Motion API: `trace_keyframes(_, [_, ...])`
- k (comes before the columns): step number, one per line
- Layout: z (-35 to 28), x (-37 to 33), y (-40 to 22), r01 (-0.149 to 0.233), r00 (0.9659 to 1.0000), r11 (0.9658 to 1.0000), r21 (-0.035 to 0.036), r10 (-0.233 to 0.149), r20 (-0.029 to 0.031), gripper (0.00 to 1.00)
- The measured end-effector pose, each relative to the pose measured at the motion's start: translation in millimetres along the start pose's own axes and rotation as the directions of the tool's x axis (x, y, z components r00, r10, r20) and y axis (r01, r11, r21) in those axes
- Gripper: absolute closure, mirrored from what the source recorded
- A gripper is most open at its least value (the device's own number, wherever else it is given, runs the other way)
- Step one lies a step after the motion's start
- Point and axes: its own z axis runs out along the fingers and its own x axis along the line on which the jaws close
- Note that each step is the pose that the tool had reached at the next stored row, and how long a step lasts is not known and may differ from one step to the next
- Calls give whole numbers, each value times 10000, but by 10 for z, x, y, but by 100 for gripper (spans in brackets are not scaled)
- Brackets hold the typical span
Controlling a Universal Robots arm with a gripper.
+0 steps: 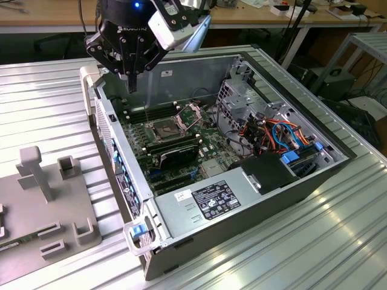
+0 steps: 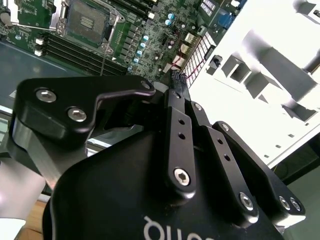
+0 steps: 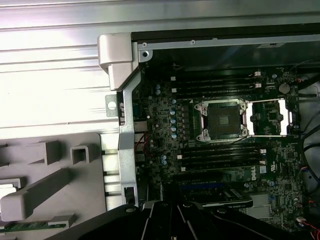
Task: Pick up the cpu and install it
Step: 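Reach for the cpu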
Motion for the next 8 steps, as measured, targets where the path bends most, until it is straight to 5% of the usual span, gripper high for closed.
trace_keyframes(8, [-1,13,0,-1,10000,10000,1,1,0,89])
